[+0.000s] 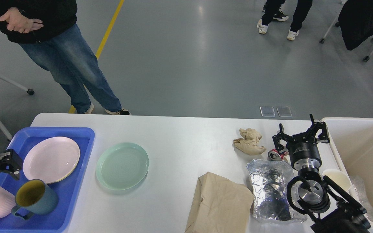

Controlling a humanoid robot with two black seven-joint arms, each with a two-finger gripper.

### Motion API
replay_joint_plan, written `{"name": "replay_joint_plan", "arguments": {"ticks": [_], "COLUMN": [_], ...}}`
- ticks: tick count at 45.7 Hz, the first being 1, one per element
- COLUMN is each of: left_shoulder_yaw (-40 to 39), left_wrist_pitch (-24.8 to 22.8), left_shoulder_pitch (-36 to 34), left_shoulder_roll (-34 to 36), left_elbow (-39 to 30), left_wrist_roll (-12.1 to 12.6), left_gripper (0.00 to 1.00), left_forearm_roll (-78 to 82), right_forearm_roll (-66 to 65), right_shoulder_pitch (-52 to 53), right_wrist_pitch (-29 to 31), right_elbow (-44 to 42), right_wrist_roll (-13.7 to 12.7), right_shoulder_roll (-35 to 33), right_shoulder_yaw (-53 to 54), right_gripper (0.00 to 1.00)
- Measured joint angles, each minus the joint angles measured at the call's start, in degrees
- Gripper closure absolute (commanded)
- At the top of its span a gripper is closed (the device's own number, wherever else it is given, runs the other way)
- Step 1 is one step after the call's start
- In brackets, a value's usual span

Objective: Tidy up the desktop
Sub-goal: 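Carry the dark green mug into the tray beside the pink mug, release, then move the left gripper to the edge of the pale green plate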

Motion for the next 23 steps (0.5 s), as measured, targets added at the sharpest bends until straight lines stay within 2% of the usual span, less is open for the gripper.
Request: {"name": "replay_joint_plan", "arguments": {"ticks": [7, 17, 23], "left_shoulder_yaw": [4.6, 6.4, 8.2], "left_wrist_pitch": [-0.4, -4.1, -4.5], "left_shoulder_pitch": [-9.5, -28.3, -37.1], "left_shoulder_roll": [-0.1, -1.1, -5.9], "left_elbow": [-4.6, -14.3, -18.9], "left_wrist_roll": [0.4, 1.0, 0.7], "left_gripper": [0.05, 0.04, 0.04], "left_forearm_roll": [-0.2, -0.4, -6.7], "right_forearm_roll": [0.0, 0.0, 0.0], "right_shoulder_pitch": [0.0, 0.0, 0.0], "right_wrist_pitch": [0.0, 0.0, 0.0], "right_elbow": [0.0, 0.0, 0.0], "right_wrist_roll": [0.0, 0.0, 0.0], "right_shoulder_roll": [0.0, 0.0, 0.0], "right_shoulder_yaw": [0.0, 0.0, 0.0], "right_gripper": [0.0, 0.0, 0.0]}}
